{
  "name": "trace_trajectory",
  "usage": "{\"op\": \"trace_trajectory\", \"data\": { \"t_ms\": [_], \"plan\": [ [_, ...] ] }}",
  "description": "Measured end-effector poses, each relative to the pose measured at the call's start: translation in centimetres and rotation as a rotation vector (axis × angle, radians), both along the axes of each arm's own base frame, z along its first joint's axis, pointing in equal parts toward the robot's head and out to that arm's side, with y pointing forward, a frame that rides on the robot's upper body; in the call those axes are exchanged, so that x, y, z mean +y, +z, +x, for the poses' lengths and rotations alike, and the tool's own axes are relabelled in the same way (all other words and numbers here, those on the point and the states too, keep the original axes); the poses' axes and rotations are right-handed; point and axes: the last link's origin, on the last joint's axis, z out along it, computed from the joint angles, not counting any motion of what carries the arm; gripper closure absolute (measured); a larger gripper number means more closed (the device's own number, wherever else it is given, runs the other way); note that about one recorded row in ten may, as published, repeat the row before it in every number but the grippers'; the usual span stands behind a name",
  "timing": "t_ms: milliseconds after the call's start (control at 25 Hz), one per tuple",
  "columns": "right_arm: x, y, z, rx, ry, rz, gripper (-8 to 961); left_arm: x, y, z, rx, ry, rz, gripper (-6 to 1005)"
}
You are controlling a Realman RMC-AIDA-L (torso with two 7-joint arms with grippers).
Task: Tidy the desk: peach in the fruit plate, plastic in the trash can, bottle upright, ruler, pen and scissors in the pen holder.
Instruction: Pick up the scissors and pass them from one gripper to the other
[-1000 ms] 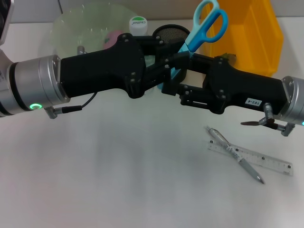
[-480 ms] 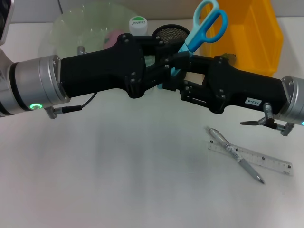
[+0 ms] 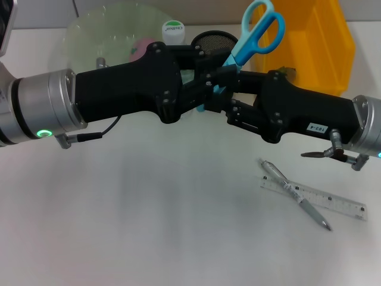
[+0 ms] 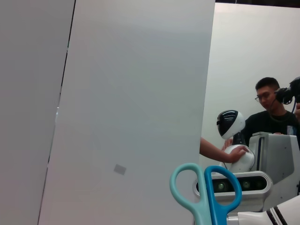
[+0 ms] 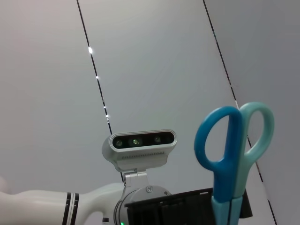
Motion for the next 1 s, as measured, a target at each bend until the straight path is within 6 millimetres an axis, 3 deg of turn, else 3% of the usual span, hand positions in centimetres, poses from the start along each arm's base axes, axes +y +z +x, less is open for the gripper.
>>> {"op": "trace_trajectory", "data": {
  "t_ms": [280,1000],
  "plan": [
    [-0.01,0.08,0.08,0.003,-0.003,0.005,654,-0.01,0.00,0.01,-0.001,0.000,-0.001,764],
    [-0.08,-0.06,-0.04,-0.002,0.012,0.007,653,-0.10,-0.06,0.07,-0.003,-0.003,-0.005,764]
  ]
}}
